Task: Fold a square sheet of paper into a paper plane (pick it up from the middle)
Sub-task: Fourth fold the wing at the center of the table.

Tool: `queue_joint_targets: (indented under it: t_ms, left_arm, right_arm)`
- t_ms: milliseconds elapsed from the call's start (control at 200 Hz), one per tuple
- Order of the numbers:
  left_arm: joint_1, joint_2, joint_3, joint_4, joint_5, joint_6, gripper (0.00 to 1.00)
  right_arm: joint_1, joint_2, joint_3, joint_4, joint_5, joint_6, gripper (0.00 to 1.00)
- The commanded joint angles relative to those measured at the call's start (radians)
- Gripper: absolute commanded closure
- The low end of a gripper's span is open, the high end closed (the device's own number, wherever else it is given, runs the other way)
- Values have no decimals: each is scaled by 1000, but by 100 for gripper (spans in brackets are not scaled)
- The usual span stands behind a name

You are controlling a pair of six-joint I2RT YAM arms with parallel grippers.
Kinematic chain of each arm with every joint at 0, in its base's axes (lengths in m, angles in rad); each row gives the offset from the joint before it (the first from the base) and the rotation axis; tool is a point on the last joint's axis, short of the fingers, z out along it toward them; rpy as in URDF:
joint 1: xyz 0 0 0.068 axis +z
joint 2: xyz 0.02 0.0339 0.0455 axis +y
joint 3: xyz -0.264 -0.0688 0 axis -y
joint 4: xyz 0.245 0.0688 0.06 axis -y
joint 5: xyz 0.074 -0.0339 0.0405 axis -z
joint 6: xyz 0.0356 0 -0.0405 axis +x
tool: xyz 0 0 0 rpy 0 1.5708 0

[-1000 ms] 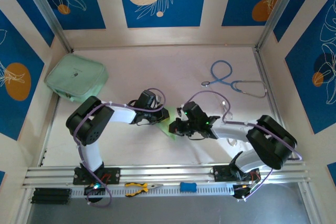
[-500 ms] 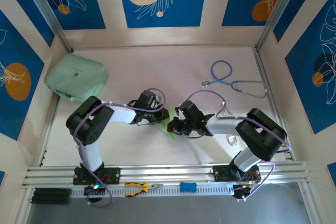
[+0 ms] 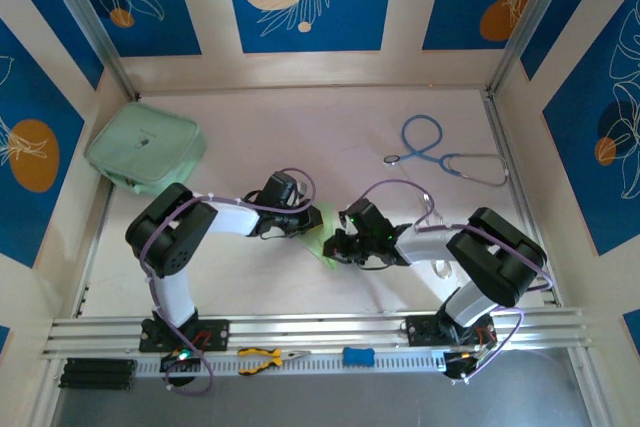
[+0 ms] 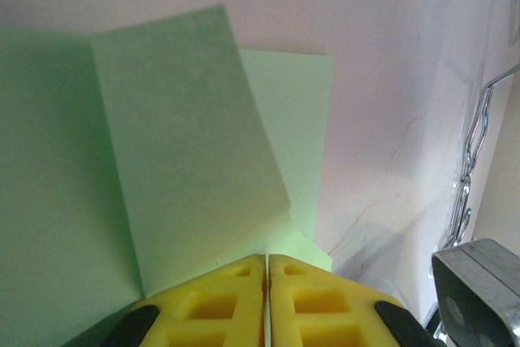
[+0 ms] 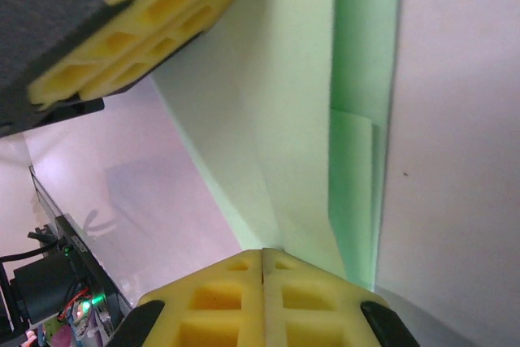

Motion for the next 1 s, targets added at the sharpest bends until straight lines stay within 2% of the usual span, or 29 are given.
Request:
queue_joint_targets:
  t_ms: [0,355,725,995]
  left_arm:
    - [-2,24,-13,-72,-32,12,88]
    - [0,5,-4,-72,-28,32,88]
    - [-5,-106,14,-32,28,120,74]
    - [-40,-169,-36,-90,38,167,83]
  right_arm:
    - [-5,-10,-21,9,-13,14,94]
    - [2,-20,-80,-45,9,60,94]
    - [-38,3,-114,-9,-40,50,95]
    - [-42,48,-104,14,-56,63,97]
